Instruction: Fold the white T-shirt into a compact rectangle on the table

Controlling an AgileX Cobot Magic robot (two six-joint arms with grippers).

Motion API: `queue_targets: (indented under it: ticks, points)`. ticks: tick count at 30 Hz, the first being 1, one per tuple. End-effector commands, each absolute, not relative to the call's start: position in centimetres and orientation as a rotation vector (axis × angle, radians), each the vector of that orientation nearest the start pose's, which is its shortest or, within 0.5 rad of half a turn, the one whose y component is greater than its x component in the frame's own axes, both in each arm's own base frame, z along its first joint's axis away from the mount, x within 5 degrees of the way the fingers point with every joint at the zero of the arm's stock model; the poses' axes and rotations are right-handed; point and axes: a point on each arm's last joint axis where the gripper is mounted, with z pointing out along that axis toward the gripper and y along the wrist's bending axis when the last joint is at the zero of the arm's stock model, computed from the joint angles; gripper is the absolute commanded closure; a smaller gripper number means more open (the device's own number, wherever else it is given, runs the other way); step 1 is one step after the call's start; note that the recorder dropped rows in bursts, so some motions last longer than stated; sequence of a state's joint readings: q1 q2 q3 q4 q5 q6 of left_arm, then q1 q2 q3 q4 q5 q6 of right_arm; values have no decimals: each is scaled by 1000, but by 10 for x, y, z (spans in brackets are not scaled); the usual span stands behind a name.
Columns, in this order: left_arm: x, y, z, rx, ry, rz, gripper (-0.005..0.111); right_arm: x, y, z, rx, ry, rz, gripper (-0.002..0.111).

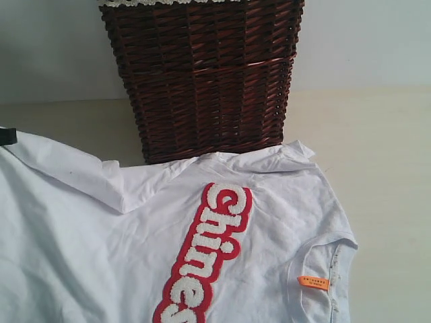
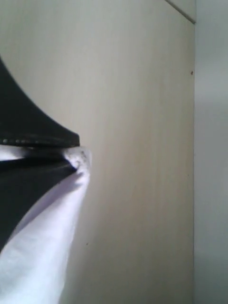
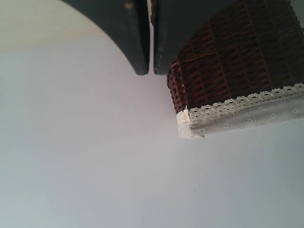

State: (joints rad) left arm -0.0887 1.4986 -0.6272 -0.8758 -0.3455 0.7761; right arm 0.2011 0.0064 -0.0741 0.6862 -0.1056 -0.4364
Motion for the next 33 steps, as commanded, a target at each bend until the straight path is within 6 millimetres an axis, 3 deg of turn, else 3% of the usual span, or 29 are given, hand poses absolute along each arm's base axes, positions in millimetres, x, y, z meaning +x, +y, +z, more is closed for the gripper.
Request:
queue_targets:
  ticks: [1, 9, 12, 18, 20, 25, 28, 31, 33]
  points:
    - [287, -2, 203, -140, 2106, 184, 107, 51, 4, 243, 84, 1339, 318, 104]
    - [286, 0, 201, -243, 2114, 156, 104, 51, 4, 243, 84, 1339, 318, 104]
    - [285, 1, 201, -288, 2113, 148, 90, 51, 4, 243, 84, 1339, 318, 104]
    - [285, 1, 201, -288, 2115, 146, 42, 51, 4, 243, 84, 1339, 318, 104]
    - [285, 0, 200, -282, 2121, 138, 31, 51, 4, 243, 84, 1339, 318, 104]
    - [285, 0, 202, -258, 2117, 153, 20, 51, 4, 243, 84, 1339, 318, 104]
    - [286, -6, 214, -71, 2096, 156, 21, 51, 4, 243, 84, 1339, 318, 104]
    - [282, -46, 228, 501, 2206, 5, 21, 51, 4, 243, 84, 1339, 318, 104]
    - [272, -72, 222, 827, 2259, -57, 21, 51, 4, 243, 84, 1339, 318, 104]
